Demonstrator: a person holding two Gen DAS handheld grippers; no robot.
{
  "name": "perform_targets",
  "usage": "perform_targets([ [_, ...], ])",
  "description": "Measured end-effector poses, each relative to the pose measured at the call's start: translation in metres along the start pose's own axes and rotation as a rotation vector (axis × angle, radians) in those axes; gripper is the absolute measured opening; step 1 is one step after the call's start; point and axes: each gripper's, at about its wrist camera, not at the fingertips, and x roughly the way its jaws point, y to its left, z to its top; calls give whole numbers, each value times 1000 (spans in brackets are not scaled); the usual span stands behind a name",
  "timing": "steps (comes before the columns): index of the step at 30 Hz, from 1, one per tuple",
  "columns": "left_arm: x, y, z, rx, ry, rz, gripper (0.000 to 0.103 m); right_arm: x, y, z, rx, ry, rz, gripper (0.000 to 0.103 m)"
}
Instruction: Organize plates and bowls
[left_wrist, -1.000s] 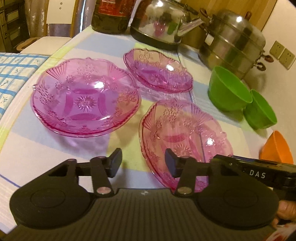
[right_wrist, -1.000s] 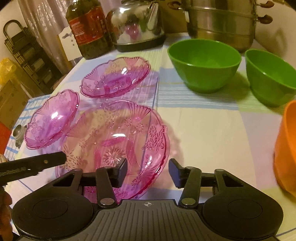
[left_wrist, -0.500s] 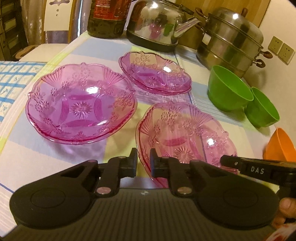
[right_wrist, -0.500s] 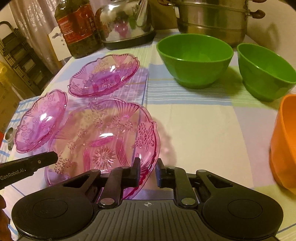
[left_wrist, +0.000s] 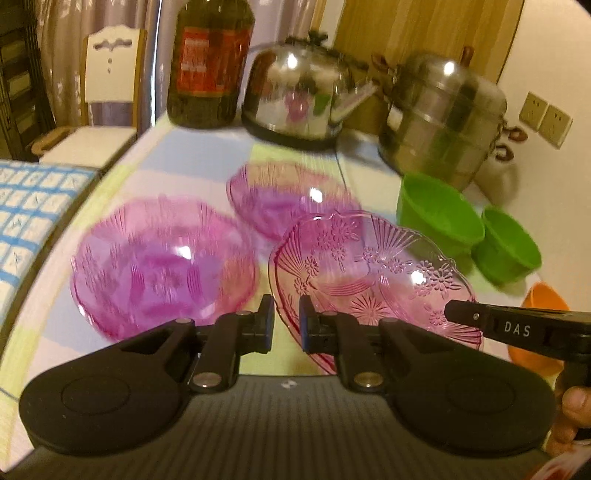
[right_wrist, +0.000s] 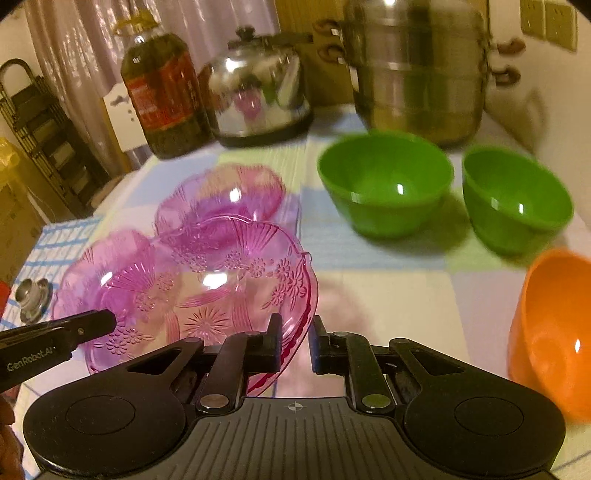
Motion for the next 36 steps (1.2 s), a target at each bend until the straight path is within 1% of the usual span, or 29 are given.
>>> perform_targets([
  [4,-1,5,28,8,-41,6,12,-5,13,24,-32,-47,14,15],
  [7,10,10,49,21,-54,18,12,3,21,41,-42,-63,24,15],
  [11,30,19,72,27,-62,32,12,25,28,64,-39,-55,34,15],
  [15,56,31,87,18,-56,38,12,51,32,86,-27,-33,44,15],
  [20,89,40,97,15,-36,54,12,85,29,102,-16,-3,43,15],
  [24,110,43,103,12,-25,63,12,109,25,108,4,23,46,15],
  [29,129,42,104,22,-1,85,12,129,24,112,-16,29,32,15],
  [36,150,41,101,34,20,85,12,145,19,115,-58,17,4,15],
])
